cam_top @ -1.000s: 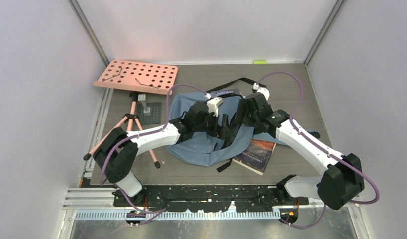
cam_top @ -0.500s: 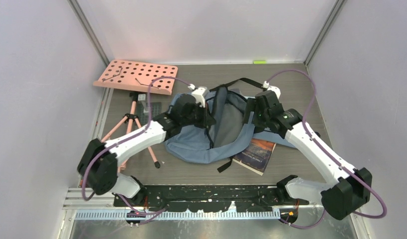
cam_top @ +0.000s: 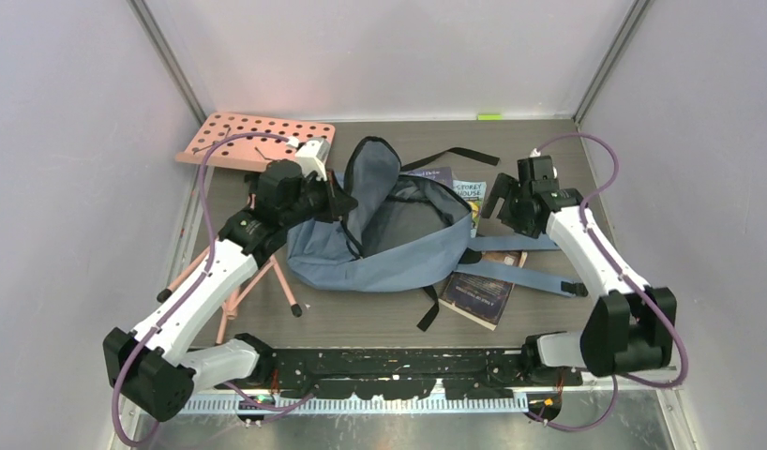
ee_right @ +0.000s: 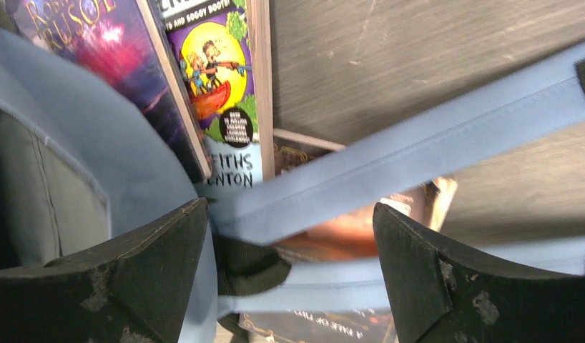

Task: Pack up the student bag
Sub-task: Adjust the student bag at the center of the board, then pick up the book from the center of the board.

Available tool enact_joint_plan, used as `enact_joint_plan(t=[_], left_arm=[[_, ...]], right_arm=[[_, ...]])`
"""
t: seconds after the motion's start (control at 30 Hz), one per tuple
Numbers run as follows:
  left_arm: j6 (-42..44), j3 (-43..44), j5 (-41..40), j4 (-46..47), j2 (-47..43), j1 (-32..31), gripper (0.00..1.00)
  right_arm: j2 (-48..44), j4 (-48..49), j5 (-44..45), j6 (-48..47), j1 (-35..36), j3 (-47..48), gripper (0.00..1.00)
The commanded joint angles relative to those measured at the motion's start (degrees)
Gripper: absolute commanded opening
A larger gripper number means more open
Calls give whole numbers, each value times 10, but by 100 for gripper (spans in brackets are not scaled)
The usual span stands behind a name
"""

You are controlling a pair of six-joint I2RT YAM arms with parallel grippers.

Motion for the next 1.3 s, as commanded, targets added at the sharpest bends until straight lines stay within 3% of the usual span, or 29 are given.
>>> enact_joint_plan(t=[0.0,0.43,0.6,1.13,1.27], left_arm=[[14,-1,36,21,-30,20,0],[-16,-42,126,57,-14,26,0],[-12,-42,142,56,-11,27,0],[-8,-33,163,54,-15,30,0],[-6,-29,163,53,-13,30,0]], right_arm=[[55,96,-126,8,-41,7,91],[225,261,-264,16,-105,14,86],[289,315,-323,33,-128,15,78],[396,463,-433,102,-137,-12,69],[409,469,-430,107,-136,-11,58]])
